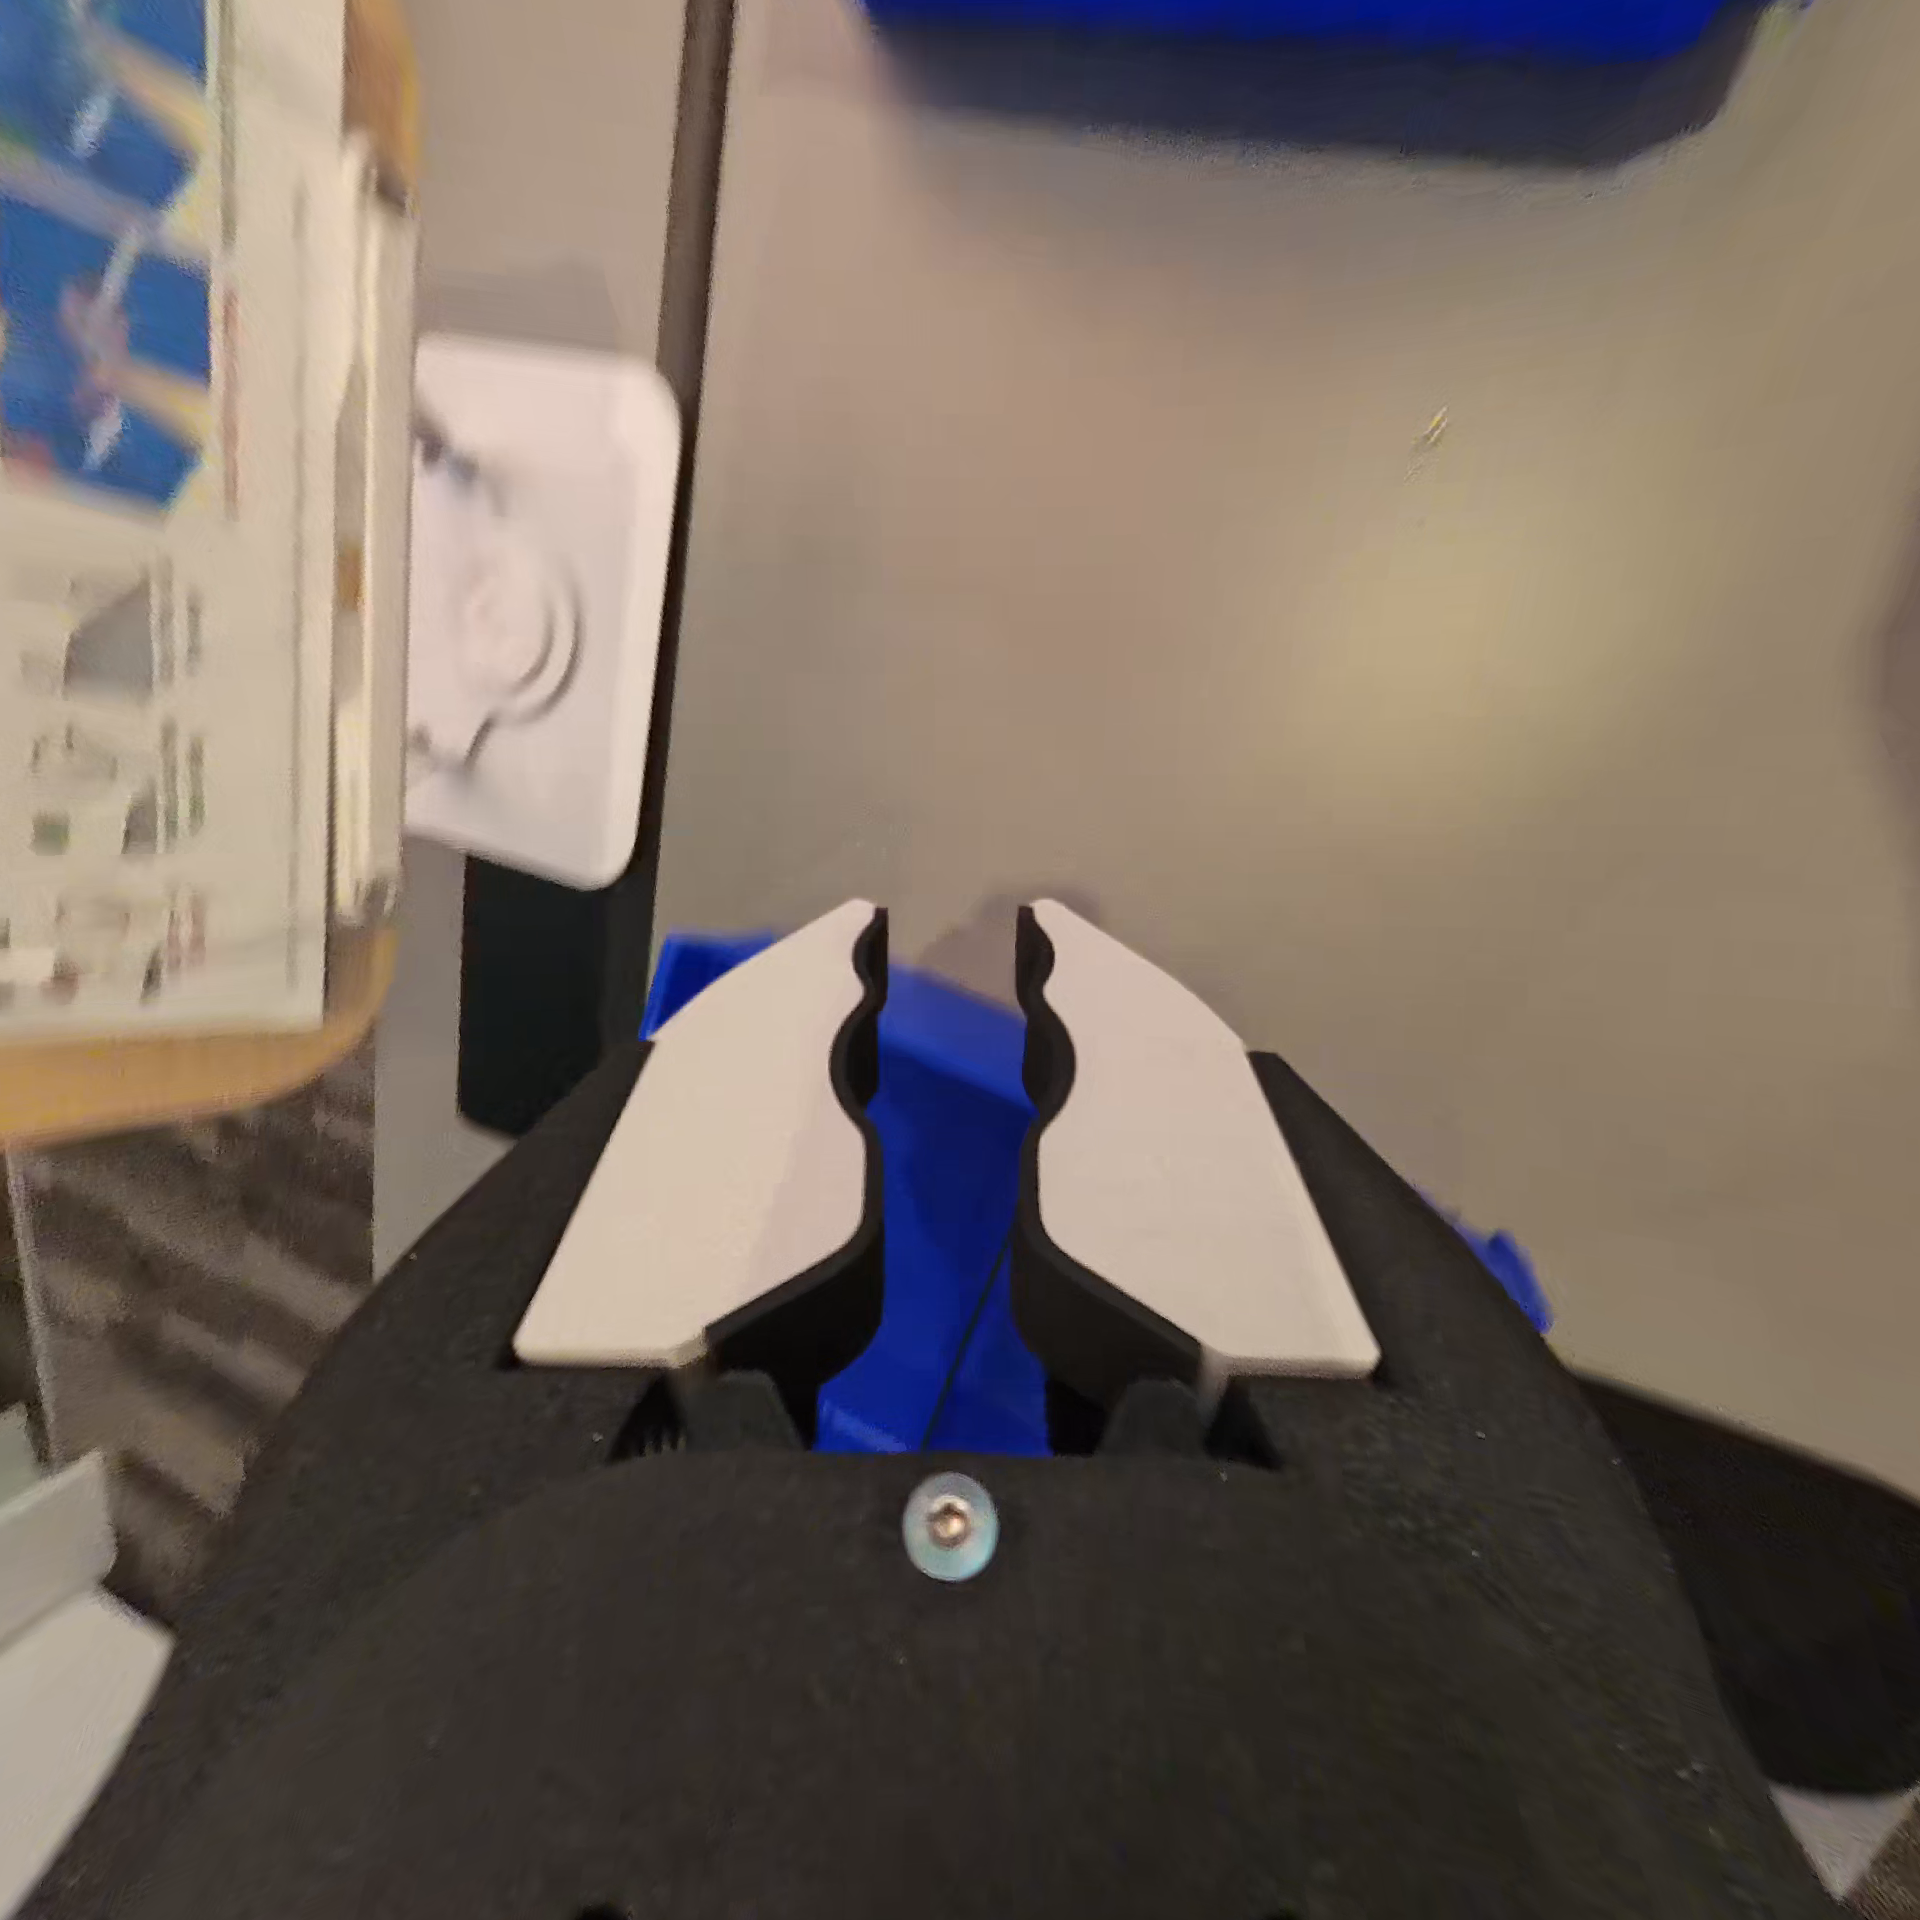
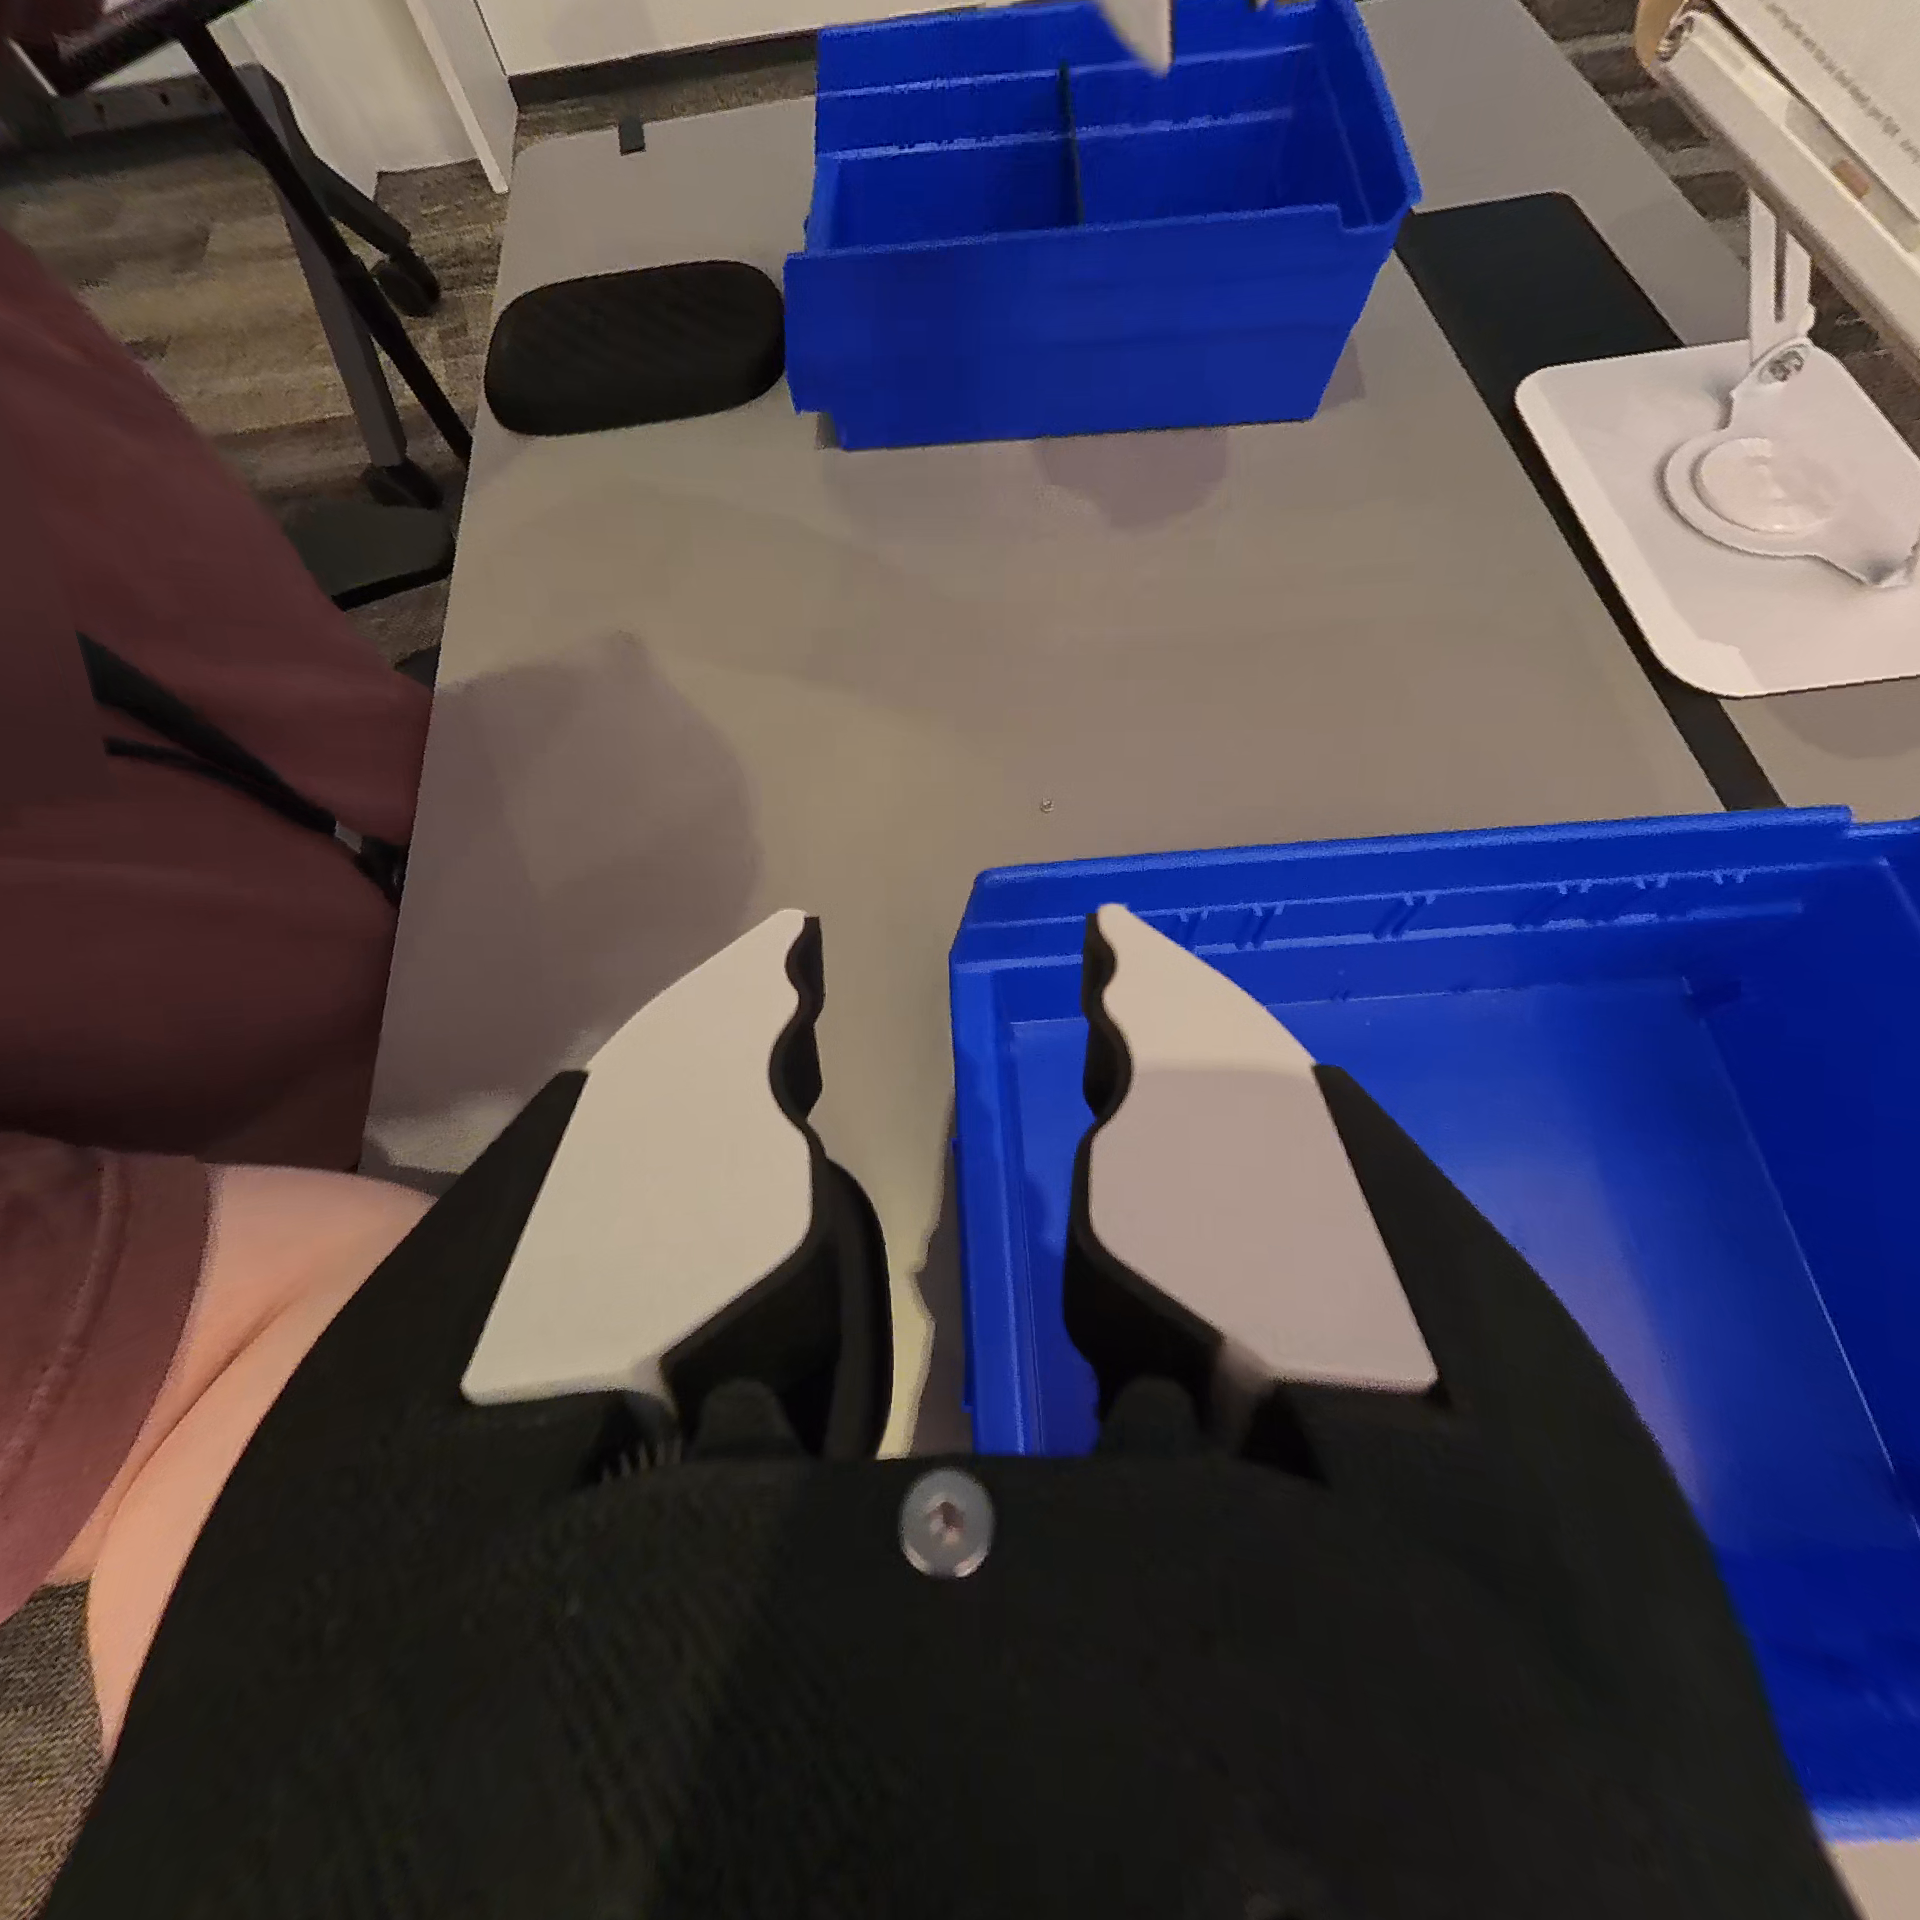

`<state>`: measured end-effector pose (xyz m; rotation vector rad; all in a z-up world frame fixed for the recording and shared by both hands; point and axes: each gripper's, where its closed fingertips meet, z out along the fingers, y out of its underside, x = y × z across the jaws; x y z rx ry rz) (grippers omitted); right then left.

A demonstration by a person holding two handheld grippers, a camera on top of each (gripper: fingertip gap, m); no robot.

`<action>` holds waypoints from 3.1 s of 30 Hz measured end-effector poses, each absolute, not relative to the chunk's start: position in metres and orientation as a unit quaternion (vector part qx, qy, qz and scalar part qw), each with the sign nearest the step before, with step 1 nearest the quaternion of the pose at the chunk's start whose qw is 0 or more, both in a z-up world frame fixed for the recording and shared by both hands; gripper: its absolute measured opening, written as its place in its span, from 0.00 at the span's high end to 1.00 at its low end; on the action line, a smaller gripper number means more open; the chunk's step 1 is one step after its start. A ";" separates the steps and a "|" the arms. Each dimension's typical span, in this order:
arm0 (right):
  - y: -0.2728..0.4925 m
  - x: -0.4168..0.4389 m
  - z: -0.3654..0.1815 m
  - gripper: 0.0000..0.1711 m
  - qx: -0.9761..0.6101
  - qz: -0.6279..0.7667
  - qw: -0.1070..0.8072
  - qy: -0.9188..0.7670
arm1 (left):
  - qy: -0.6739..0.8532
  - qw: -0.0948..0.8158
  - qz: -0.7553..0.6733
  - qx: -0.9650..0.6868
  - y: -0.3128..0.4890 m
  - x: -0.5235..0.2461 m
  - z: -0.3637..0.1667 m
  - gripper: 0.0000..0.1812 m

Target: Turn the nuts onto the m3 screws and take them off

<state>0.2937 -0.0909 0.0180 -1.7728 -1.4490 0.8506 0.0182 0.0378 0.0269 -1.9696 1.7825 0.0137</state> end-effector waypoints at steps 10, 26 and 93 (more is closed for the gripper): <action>-0.075 0.262 0.022 0.72 -0.681 0.295 0.336 -0.579 | 0.676 0.172 0.036 -0.716 0.095 -0.094 -0.077 0.88; -0.064 0.256 -0.018 0.72 -0.734 0.274 0.245 -0.571 | 0.785 0.142 -0.001 -0.603 0.136 -0.091 -0.154 0.96; -0.020 0.082 0.083 0.98 -0.564 0.502 0.506 -0.417 | 0.572 0.484 -0.306 -0.588 -0.023 0.119 0.102 0.99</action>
